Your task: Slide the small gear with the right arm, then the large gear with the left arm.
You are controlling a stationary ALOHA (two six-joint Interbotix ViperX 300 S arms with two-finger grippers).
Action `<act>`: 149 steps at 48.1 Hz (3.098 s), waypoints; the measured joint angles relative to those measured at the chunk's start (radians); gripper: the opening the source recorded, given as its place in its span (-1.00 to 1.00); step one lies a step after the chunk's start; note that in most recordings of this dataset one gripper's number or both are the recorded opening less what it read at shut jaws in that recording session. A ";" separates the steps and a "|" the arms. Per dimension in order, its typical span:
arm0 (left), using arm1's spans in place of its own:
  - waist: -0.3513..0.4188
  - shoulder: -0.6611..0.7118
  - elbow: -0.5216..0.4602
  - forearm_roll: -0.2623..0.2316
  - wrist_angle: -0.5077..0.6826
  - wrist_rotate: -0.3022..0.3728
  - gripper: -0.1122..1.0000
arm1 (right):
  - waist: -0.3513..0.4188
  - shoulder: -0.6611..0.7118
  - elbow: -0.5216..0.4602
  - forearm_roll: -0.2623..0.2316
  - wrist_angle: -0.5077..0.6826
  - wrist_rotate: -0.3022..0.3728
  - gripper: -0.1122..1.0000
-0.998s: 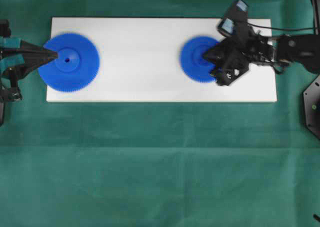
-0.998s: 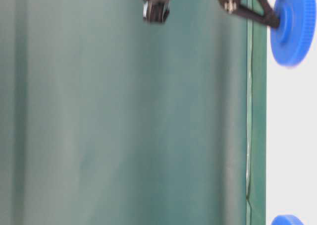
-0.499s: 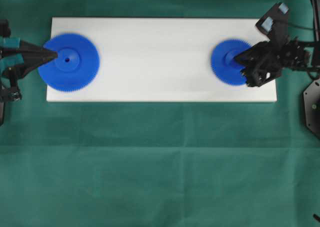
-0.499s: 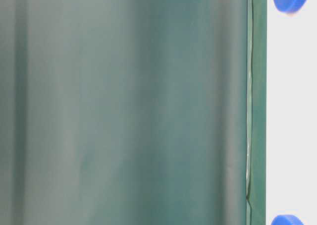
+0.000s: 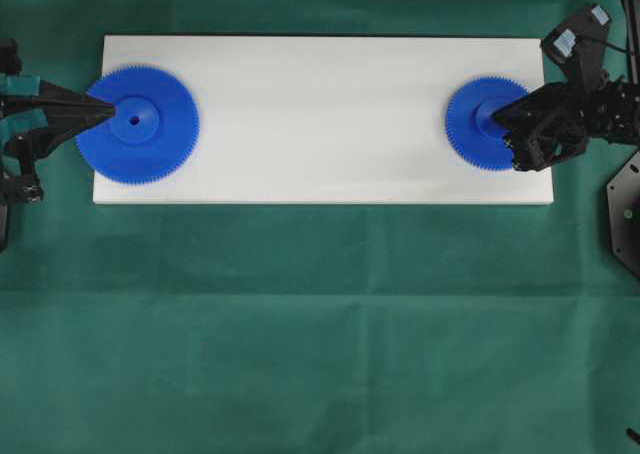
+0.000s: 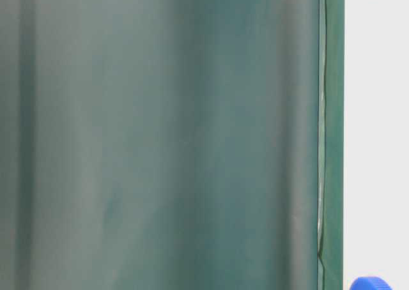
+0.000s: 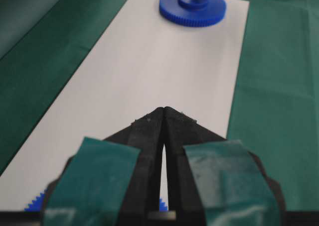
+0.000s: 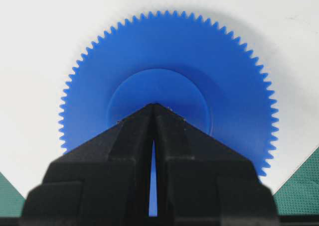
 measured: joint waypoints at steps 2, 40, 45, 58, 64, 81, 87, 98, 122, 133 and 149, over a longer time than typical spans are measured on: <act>0.000 0.000 -0.002 -0.002 0.000 0.000 -0.81 | -0.002 0.000 0.000 0.000 0.000 0.000 0.12; 0.000 0.000 0.003 0.000 0.000 0.000 -0.81 | -0.017 -0.285 0.049 -0.150 0.040 0.008 0.11; 0.000 0.000 0.002 -0.002 0.000 0.000 -0.81 | -0.017 -0.364 0.054 -0.176 0.020 0.006 0.11; 0.000 0.000 0.002 -0.002 0.000 0.000 -0.81 | -0.017 -0.566 0.080 -0.202 0.009 0.006 0.11; 0.000 0.000 0.002 -0.002 0.000 0.000 -0.81 | -0.017 -0.623 0.106 -0.202 -0.005 0.006 0.11; 0.000 0.000 0.003 0.000 0.000 0.000 -0.81 | -0.017 -0.629 0.129 -0.209 -0.075 -0.002 0.11; 0.000 0.002 0.002 0.000 0.000 -0.002 -0.81 | -0.017 -0.624 0.130 -0.232 -0.110 -0.002 0.11; 0.000 0.002 0.003 -0.002 0.000 -0.003 -0.81 | 0.009 -0.623 0.153 -0.314 -0.224 -0.002 0.11; 0.075 0.023 0.002 -0.002 0.040 0.000 -0.81 | 0.009 -0.624 0.158 -0.347 -0.262 -0.002 0.11; 0.115 0.087 -0.029 -0.002 0.155 0.003 -0.81 | 0.009 -0.624 0.160 -0.347 -0.264 -0.002 0.11; 0.123 0.351 -0.127 -0.002 0.275 0.006 -0.81 | 0.009 -0.623 0.170 -0.347 -0.264 0.002 0.11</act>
